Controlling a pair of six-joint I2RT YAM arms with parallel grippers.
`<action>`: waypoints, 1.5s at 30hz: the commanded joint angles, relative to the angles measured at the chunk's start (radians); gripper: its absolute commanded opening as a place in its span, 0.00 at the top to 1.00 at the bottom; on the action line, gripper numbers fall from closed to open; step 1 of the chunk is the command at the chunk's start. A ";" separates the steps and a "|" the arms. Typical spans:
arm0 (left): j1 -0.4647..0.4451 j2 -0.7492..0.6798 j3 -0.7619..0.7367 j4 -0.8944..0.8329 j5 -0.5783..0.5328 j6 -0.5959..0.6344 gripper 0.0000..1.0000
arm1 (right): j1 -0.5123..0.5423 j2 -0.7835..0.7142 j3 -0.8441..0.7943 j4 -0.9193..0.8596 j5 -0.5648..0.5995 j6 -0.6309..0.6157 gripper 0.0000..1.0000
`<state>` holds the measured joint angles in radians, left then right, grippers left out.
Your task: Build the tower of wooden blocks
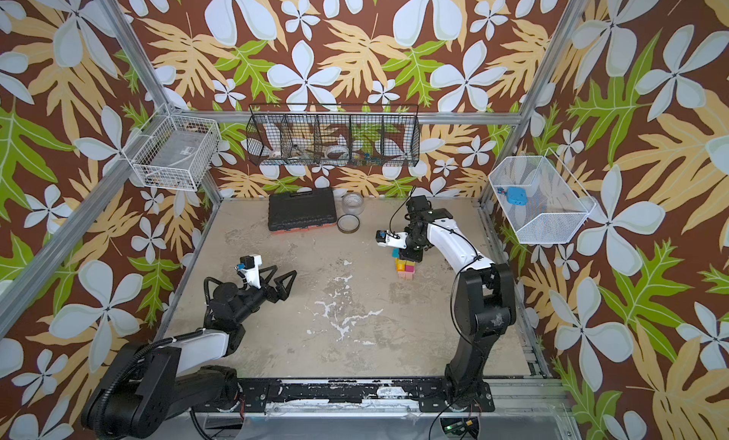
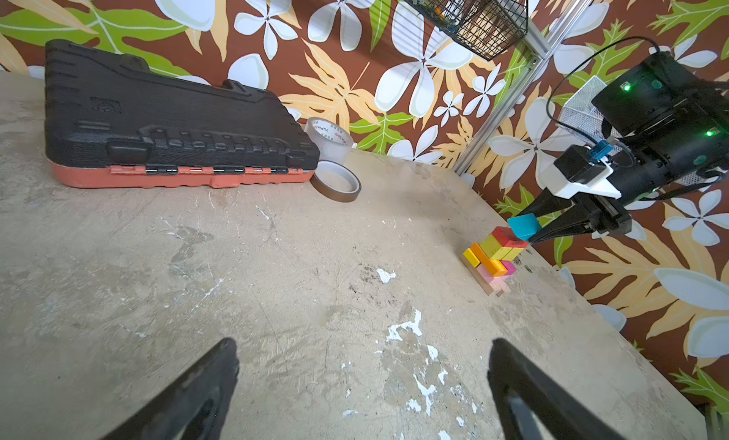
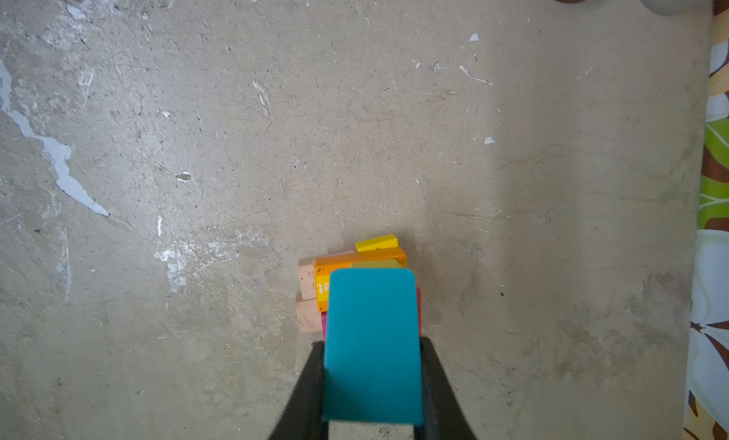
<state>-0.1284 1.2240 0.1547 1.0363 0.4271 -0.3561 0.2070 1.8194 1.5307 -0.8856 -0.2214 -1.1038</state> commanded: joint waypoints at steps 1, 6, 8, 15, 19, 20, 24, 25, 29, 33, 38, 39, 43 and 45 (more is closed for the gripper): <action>0.000 0.001 0.003 0.036 0.016 0.009 0.00 | -0.008 -0.006 -0.005 -0.030 0.024 -0.035 1.00; 0.000 0.001 0.002 0.037 0.017 0.009 0.00 | -0.055 -0.049 -0.030 -0.048 -0.008 -0.107 1.00; 0.000 0.001 0.002 0.037 0.018 0.009 0.00 | -0.070 -0.059 -0.038 -0.050 -0.010 -0.124 1.00; 0.001 0.001 0.002 0.037 0.019 0.009 0.00 | -0.078 -0.034 -0.014 -0.070 -0.015 -0.130 1.00; 0.000 0.003 0.005 0.037 0.019 0.009 0.00 | -0.079 -0.012 -0.001 -0.074 -0.019 -0.130 1.00; 0.000 0.004 0.004 0.036 0.019 0.009 0.00 | -0.078 -0.006 0.005 -0.075 -0.024 -0.129 1.00; 0.000 0.004 0.004 0.037 0.019 0.009 0.00 | -0.077 0.014 0.030 -0.076 -0.046 -0.122 1.00; 0.000 0.005 0.003 0.037 0.019 0.009 0.00 | -0.077 0.017 0.036 -0.076 -0.052 -0.122 1.00; 0.000 0.006 0.006 0.037 0.019 0.009 0.00 | -0.071 0.032 0.054 -0.085 -0.066 -0.120 1.00; 0.001 0.005 0.005 0.037 0.019 0.009 0.00 | -0.060 0.047 0.060 -0.085 -0.047 -0.117 1.00; 0.000 0.005 0.005 0.035 0.020 0.009 0.00 | -0.056 0.057 0.065 -0.083 -0.028 -0.113 1.00; 0.000 0.006 0.005 0.034 0.019 0.009 0.00 | -0.057 0.057 0.065 -0.080 -0.023 -0.111 1.00; 0.001 0.005 0.005 0.035 0.020 0.009 0.00 | -0.055 0.058 0.067 -0.069 -0.006 -0.102 0.95; 0.000 0.005 0.005 0.034 0.019 0.009 0.00 | -0.056 0.058 0.066 -0.070 -0.001 -0.102 0.93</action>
<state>-0.1284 1.2285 0.1547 1.0363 0.4309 -0.3561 0.1505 1.8755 1.5906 -0.9501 -0.2356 -1.2156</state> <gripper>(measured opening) 0.998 0.234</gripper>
